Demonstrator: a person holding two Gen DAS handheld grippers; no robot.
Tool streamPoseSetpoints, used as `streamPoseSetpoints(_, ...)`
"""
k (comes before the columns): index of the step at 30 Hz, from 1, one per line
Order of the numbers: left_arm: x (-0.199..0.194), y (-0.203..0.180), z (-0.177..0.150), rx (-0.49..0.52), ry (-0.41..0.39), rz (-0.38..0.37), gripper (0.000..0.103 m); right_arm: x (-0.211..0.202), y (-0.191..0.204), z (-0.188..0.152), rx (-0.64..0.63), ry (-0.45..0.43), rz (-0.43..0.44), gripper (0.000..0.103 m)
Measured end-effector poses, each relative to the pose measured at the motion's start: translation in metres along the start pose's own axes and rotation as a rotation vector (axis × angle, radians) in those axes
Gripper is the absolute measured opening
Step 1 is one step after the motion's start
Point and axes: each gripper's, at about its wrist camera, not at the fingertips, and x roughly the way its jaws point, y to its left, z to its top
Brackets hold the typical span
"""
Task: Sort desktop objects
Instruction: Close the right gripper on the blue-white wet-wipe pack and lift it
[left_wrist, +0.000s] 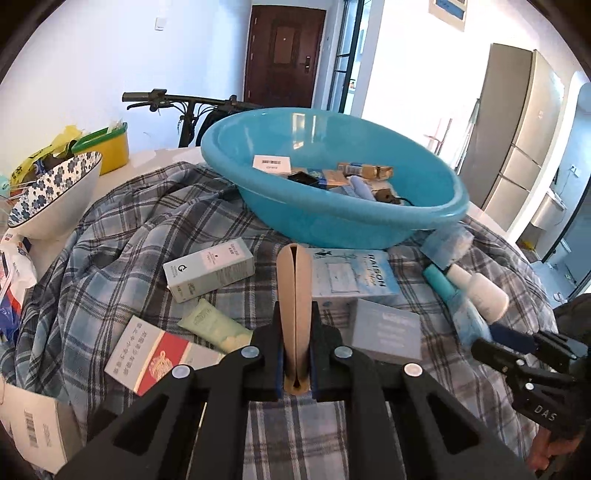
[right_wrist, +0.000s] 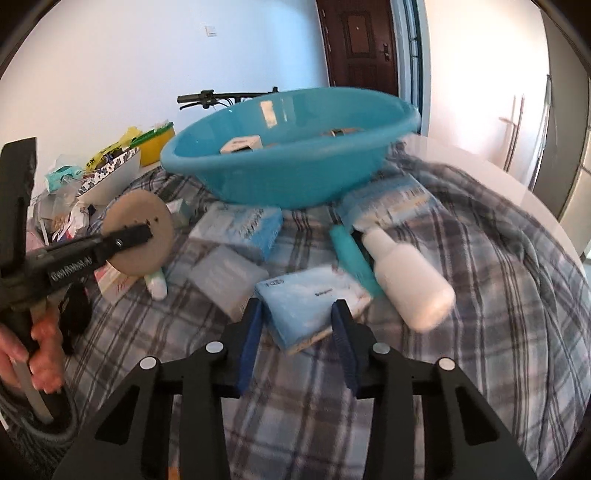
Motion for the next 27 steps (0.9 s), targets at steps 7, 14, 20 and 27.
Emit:
streamPoseSetpoints(7, -0.002, -0.002, -0.004, -0.009, -0.01, 0.006, 0.01, -0.005, -0.007, -0.016, 0.042, -0.004, -0.095, 0.062)
streamPoseSetpoints(14, -0.012, -0.002, -0.008, -0.016, -0.044, 0.014, 0.01, 0.012, 0.009, -0.008, 0.122, -0.031, -0.138, 0.063)
streamPoseSetpoints(20, -0.036, -0.004, -0.009, -0.022, -0.116, -0.018, 0.009, 0.037, 0.01, -0.004, 0.112, 0.031, -0.186, 0.049)
streamPoseSetpoints(27, -0.049, -0.011, -0.008, -0.003, -0.154, 0.002, 0.009, 0.025, 0.001, -0.01, 0.123, -0.009, -0.153, 0.038)
